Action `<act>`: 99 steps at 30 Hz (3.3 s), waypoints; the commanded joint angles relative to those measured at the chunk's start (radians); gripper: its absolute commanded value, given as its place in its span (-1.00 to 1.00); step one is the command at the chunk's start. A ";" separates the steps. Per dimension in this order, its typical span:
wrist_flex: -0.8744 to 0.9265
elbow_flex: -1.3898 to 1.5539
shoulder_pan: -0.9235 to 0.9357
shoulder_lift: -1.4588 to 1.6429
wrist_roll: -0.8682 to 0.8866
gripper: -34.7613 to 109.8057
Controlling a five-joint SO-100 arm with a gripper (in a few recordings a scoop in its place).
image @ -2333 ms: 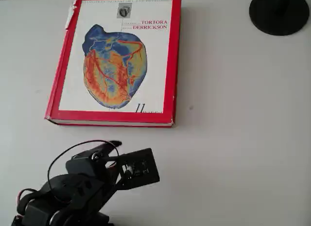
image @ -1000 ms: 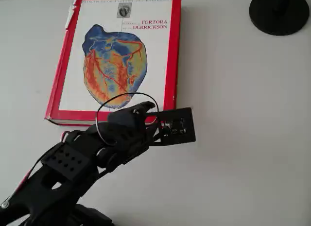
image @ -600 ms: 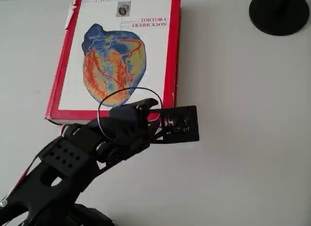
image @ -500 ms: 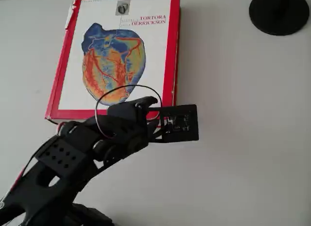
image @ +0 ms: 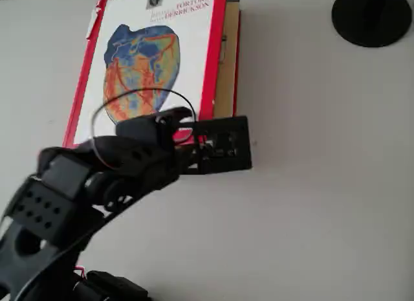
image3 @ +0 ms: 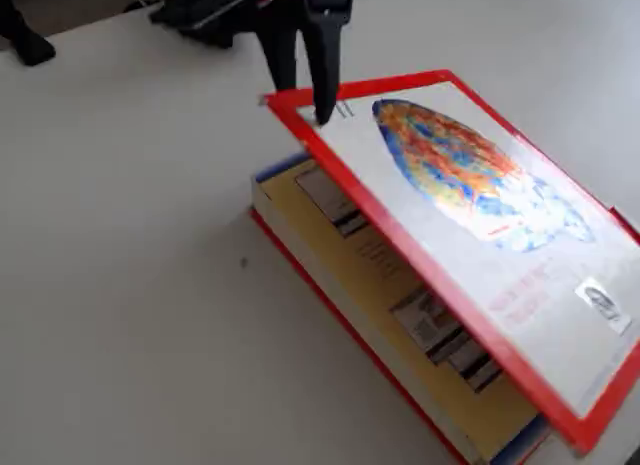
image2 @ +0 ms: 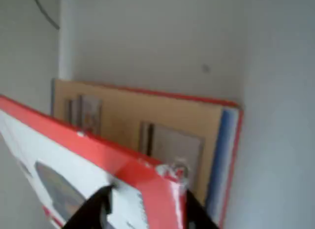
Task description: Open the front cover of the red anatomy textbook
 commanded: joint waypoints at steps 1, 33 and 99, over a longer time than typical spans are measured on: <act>0.130 -0.304 -0.077 0.080 0.017 -0.27; 0.675 -1.154 -0.712 -0.192 0.106 0.08; 0.850 -1.118 -0.337 -0.143 0.249 -0.14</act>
